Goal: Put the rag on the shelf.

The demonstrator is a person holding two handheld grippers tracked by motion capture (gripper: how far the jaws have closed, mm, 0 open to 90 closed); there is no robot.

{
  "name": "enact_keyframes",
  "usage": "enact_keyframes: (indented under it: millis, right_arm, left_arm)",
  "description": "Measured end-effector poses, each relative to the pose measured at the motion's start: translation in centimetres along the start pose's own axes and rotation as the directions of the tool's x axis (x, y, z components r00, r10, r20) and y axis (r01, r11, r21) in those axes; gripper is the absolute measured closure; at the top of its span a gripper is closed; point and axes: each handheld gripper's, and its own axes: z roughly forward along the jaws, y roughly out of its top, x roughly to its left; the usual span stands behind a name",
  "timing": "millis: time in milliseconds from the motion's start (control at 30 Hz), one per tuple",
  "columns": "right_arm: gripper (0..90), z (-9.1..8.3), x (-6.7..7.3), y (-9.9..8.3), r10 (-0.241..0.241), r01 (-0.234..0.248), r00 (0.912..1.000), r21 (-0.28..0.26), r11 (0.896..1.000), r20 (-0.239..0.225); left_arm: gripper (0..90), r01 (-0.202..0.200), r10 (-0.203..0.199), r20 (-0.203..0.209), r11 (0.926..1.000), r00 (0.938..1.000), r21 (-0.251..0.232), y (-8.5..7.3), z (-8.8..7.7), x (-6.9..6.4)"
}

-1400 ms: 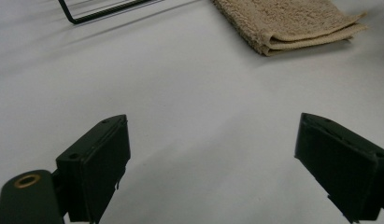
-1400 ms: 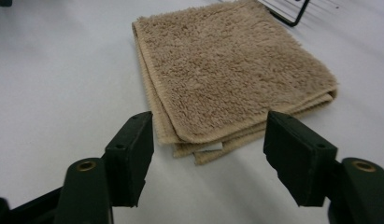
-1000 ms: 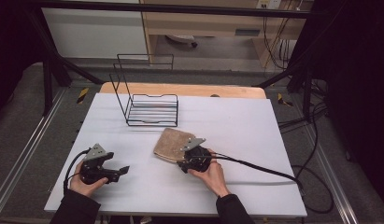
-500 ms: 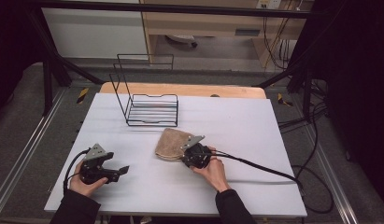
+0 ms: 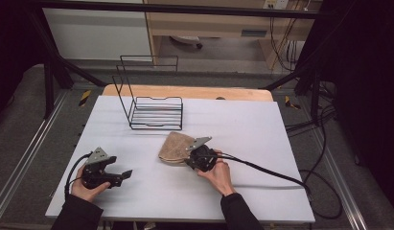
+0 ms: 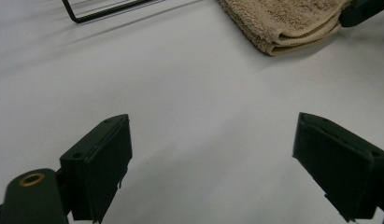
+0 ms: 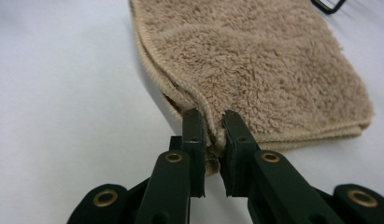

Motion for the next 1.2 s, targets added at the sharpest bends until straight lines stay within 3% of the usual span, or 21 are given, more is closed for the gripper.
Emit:
enact_keyframes:
  millis: [367, 467, 633, 667, 700, 733, 833, 867, 933, 1033, 1200]
  right_arm:
    - [81.5, 0.4, 3.6, 0.6, 0.08, -0.081, 0.9958, -0.02, 0.997, -0.046]
    - [81.3, 0.6, 4.7, 0.9, 0.121, -0.125, 0.9898, -0.041, 0.991, -0.075]
    - [78.5, 1.5, 5.5, 0.9, 0.137, -0.141, 0.985, -0.035, 0.989, -0.105]
    - [71.9, 1.5, 5.4, 0.8, 0.141, -0.147, 0.9823, -0.035, 0.989, -0.123]
    - [71.9, 1.5, 5.4, 0.8, 0.141, -0.147, 0.9823, -0.035, 0.989, -0.123]
    - [63.7, 1.1, 5.4, 1.0, 0.139, -0.146, 0.9805, -0.043, 0.988, -0.139]
    - [57.2, 0.2, 5.2, 1.4, 0.126, -0.136, 0.9821, -0.069, 0.988, -0.14]
    - [48.7, -0.7, 4.8, 1.7, 0.108, -0.121, 0.9867, -0.108, 0.987, -0.121]
    - [43.8, -1.5, 4.2, 2.0, 0.105, -0.116, 0.9905, -0.13, 0.985, -0.09]
    - [41.8, -2.0, 2.5, 1.8, 0.118, -0.121, 0.9925, -0.138, 0.983, -0.033]
    - [50.8, -1.6, -0.2, 0.3, 0.173, -0.17, 0.9845, -0.076, 0.982, 0.03]
  left_arm:
    - [12.0, 0.006, -0.006, -0.001, 1.0, 1.0, 0.0, 0.0, 0.0, 0.0]
    - [12.0, 0.008, -0.008, -0.001, 1.0, 1.0, 0.002, 0.0, 0.0, 0.0]
    - [12.1, 0.007, -0.007, 0.0, 1.0, 1.0, 0.001, 0.0, 0.0, 0.0]
    - [12.1, 0.009, -0.009, 0.001, 1.0, 1.0, 0.001, 0.0, 0.0, 0.0]
    - [12.1, 0.009, -0.009, 0.0, 1.0, 1.0, 0.001, 0.0, 0.0, 0.0]
    - [12.0, 0.01, -0.01, 0.0, 1.0, 1.0, 0.002, 0.0, 0.0, 0.1]
    - [12.1, 0.01, -0.01, 0.0, 0.9999, 1.0, 0.002, 0.0, -0.1, 0.1]
    - [12.1, 0.01, -0.01, 0.0, 0.9999, 0.9999, 0.002, 0.0, -0.1, 0.1]
    - [12.1, 0.011, -0.011, 0.0, 0.9999, 0.9999, 0.002, 0.0, -0.1, 0.0]
    - [12.1, 0.01, -0.01, 0.0, 0.9999, 0.9999, 0.001, 0.0, -0.1, 0.0]
    - [12.1, 0.012, -0.012, -0.001, 0.9999, 0.9999, 0.002, 0.0, -0.1, 0.1]
